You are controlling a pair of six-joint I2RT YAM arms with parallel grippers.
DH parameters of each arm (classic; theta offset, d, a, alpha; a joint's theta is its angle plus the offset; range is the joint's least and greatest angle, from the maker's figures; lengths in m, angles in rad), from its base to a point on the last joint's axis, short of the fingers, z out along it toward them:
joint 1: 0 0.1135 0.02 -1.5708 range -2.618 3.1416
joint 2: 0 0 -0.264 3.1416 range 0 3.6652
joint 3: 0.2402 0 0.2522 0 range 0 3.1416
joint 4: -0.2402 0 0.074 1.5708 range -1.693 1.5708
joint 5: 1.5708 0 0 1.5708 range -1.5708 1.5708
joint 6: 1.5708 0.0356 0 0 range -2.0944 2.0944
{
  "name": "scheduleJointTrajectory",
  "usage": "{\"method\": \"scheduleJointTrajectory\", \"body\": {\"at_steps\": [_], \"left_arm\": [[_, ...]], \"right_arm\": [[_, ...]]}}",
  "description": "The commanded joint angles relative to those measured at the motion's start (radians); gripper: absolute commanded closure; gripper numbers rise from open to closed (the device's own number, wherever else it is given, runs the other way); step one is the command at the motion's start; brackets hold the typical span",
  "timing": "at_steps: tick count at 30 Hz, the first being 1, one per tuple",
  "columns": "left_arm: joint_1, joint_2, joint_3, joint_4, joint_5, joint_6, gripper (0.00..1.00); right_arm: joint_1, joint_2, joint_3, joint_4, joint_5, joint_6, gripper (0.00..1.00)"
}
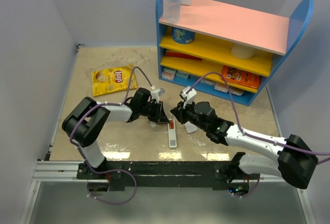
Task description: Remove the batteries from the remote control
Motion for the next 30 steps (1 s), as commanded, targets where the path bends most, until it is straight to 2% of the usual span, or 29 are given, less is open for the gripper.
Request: {"method": "scheduleJointTrajectory", "body": {"at_steps": [1,7,19,30], "left_arm": [[-0.011,0.013,-0.017,0.046,0.004,-0.013,0.78],[-0.017,0.024,-0.022,0.043,0.006,-0.019,0.8],[-0.032,0.027,-0.019,0.03,-0.008,-0.019,0.81],[-0.037,0.012,-0.026,0.017,-0.017,-0.025,0.81]], "right_arm": [[0.001,0.004,-0.044,-0.12,0.027,0.153,1.0],[0.005,-0.017,-0.147,-0.047,0.004,0.254,1.0],[0.038,-0.088,-0.213,-0.008,-0.002,0.25,1.0],[0.182,0.049,-0.142,-0.027,0.116,0.205,1.0]]}}
